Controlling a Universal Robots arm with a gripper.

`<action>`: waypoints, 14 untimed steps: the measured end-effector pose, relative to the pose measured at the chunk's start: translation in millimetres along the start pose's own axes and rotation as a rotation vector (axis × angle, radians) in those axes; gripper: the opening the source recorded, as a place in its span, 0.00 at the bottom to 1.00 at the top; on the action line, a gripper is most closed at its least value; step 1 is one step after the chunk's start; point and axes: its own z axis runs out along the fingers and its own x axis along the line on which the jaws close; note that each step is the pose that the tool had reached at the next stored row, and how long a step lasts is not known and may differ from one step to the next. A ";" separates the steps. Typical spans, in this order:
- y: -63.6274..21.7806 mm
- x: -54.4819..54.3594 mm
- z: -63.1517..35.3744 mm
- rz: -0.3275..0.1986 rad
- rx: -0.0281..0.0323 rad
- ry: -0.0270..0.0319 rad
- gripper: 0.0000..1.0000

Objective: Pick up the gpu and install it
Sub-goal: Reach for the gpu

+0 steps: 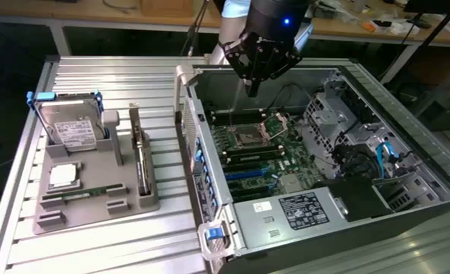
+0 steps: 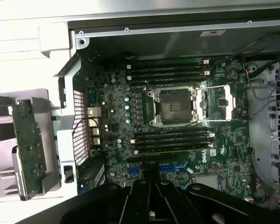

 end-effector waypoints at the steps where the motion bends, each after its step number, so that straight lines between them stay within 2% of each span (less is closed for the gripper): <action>1: 0.0 0.0 0.0 0.000 0.0000 0.0000 0.11; 6: -0.3 2.7 0.0 0.000 -0.0001 -0.0008 0.11; 14: -2.4 25.9 -0.7 0.000 -0.0012 -0.0072 0.11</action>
